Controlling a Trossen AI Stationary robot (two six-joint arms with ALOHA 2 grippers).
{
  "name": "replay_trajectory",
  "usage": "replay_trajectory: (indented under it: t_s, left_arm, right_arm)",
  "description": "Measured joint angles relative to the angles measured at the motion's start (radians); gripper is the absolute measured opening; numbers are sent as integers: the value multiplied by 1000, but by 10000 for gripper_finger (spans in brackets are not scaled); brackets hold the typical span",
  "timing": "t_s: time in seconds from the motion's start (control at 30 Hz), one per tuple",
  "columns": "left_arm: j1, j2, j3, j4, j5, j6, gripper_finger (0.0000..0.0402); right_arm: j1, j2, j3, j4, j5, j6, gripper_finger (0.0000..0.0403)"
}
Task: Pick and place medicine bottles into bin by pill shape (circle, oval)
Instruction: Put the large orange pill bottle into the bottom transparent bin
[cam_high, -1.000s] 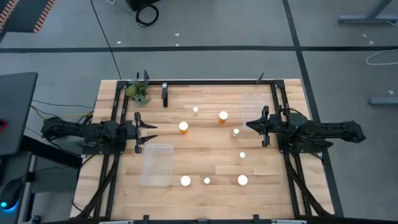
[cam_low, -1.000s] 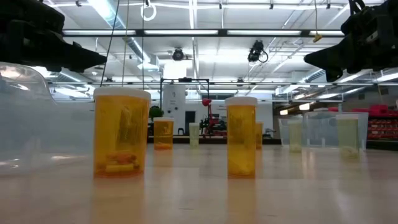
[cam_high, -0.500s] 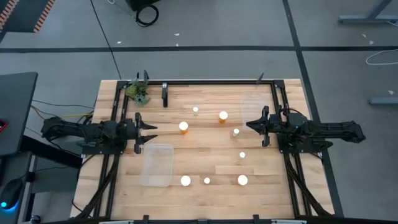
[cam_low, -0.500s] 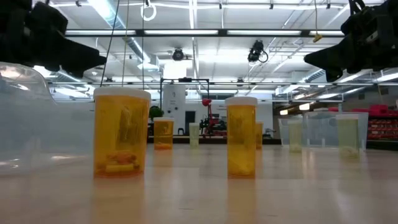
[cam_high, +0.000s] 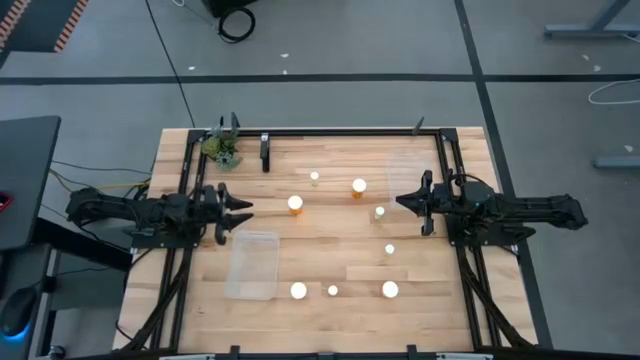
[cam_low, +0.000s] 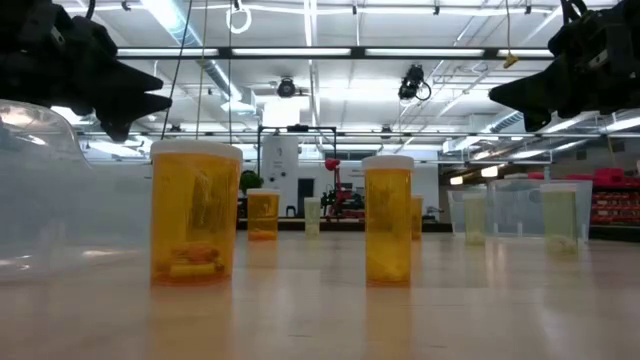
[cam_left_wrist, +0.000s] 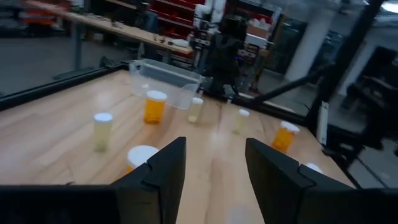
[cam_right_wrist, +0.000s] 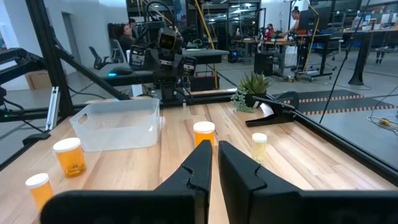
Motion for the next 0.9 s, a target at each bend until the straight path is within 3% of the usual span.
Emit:
replay_trajectory:
  t_s: [0.13, 0.33, 0.73, 0.9]
  left_arm:
    - [0, 0, 0, 0, -16, -15, 174]
    - [0, 0, 0, 27, -18, 80, 172]
    - [1, 0, 0, 453, -26, 389, 172]
    - [28, 28, 0, 466, -25, 305, 172]
  right_arm:
    - [0, 0, 0, 0, 0, 0, 37]
    - [0, 0, 0, 0, 0, 0, 37]
    - [0, 0, 0, 0, 0, 0, 37]
    - [0, 0, 0, 0, 0, 0, 37]
